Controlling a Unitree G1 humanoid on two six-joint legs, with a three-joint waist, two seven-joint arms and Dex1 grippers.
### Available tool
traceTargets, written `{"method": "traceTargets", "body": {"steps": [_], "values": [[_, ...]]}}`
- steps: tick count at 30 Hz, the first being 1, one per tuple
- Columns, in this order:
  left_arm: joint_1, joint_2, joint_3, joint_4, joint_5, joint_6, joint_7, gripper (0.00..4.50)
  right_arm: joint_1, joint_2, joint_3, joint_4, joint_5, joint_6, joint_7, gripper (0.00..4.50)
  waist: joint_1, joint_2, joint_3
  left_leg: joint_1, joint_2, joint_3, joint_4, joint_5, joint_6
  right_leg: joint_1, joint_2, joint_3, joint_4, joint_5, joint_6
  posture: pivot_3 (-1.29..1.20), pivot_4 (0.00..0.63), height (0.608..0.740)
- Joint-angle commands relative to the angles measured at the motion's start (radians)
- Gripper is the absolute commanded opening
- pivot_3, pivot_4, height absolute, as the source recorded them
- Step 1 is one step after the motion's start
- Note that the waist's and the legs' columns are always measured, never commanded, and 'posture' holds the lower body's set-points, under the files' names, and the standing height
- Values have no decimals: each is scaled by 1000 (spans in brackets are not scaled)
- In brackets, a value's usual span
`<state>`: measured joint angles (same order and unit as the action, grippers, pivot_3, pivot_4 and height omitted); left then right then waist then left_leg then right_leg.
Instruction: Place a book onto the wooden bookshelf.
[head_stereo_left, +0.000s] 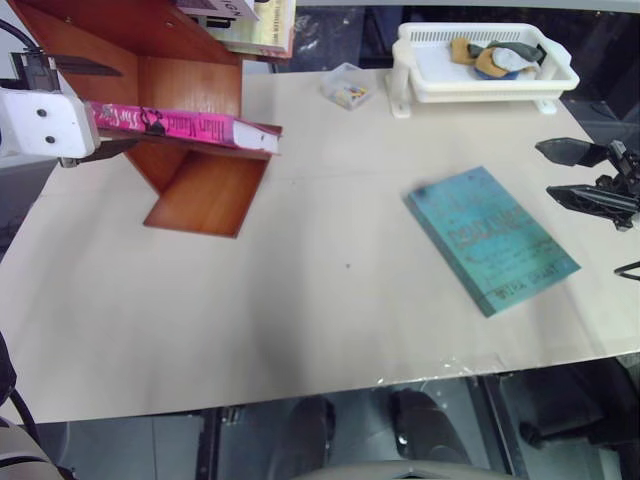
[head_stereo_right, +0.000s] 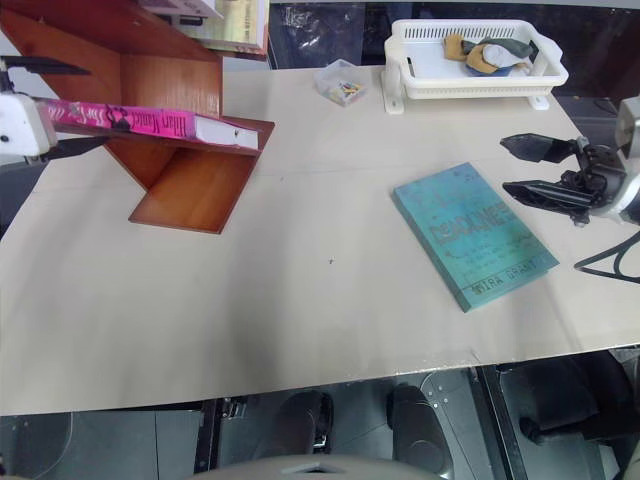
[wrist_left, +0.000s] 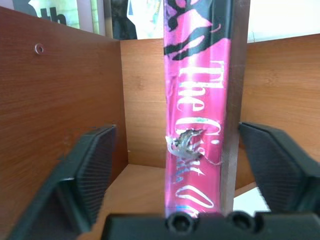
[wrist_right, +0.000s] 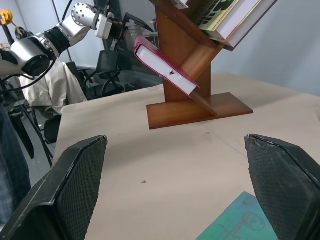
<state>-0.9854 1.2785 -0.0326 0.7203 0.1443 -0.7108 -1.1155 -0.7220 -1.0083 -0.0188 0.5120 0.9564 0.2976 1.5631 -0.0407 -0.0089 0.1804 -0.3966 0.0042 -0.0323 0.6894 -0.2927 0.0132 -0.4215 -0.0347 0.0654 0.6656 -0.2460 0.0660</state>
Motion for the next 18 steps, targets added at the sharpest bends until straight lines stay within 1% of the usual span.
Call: {"method": "traceTargets", "body": {"steps": [1, 4, 8, 11, 14, 16, 17, 18], "values": [[-24, 50, 22, -11, -10, 8, -10, 4284, -6, -21, -39, 1, 12, -23, 51, 4500, 0, 0, 0, 0, 0, 0, 0, 0, 0, 0, 0, 0, 0, 0, 0, 0, 150, 740], [-4, 77, 40, -37, -41, 42, -44, 4284, -3, -27, -38, 8, 14, -28, 51, 4500, -2, 0, 0, 0, 0, 0, 0, 0, 0, 0, 0, 0, 0, 0, 0, 0, 150, 740], [54, 82, 107, -126, -178, 168, -101, 4284, 11, -36, -42, 8, 19, -30, 51, 4500, -2, 0, 0, 0, 1, 0, 0, 0, 0, 0, 0, 0, 0, 0, 0, 0, 150, 740], [134, 89, 174, -239, -261, 291, -110, 4284, 20, -43, -44, 8, 22, -32, 51, 4500, 0, 0, 0, 0, 1, 0, 0, 0, 0, 0, 0, 0, 0, 0, 0, 0, 150, 740], [238, 86, 272, -347, -342, 414, -99, 4284, 28, -49, -46, 7, 20, -30, 51, 4500, -1, 0, 0, 0, 1, -1, 1, 0, 0, 0, 0, 0, 1, 0, 0, 0, 150, 740], [373, 47, 408, -493, -437, 573, -86, 4284, 45, -61, -52, 2, 23, -23, 51, 4500, -2, 0, 0, 0, 2, 0, 1, 0, 0, 0, -1, 0, 1, 0, 0, 0, 150, 740], [422, 33, 455, -545, -465, 629, -81, 4284, 52, -65, -54, -1, 24, -20, 51, 4500, -2, 0, 0, 0, 2, 0, 1, 0, 0, 0, -1, 0, 1, 0, 0, 0, 150, 740], [493, 2, 525, -625, -505, 716, -67, 4284, 66, -72, -61, -6, 27, -17, 51, 4500, -2, 0, 0, 0, 2, 0, 1, 0, 0, 0, -1, 0, 1, 0, 0, 0, 150, 740]]}}
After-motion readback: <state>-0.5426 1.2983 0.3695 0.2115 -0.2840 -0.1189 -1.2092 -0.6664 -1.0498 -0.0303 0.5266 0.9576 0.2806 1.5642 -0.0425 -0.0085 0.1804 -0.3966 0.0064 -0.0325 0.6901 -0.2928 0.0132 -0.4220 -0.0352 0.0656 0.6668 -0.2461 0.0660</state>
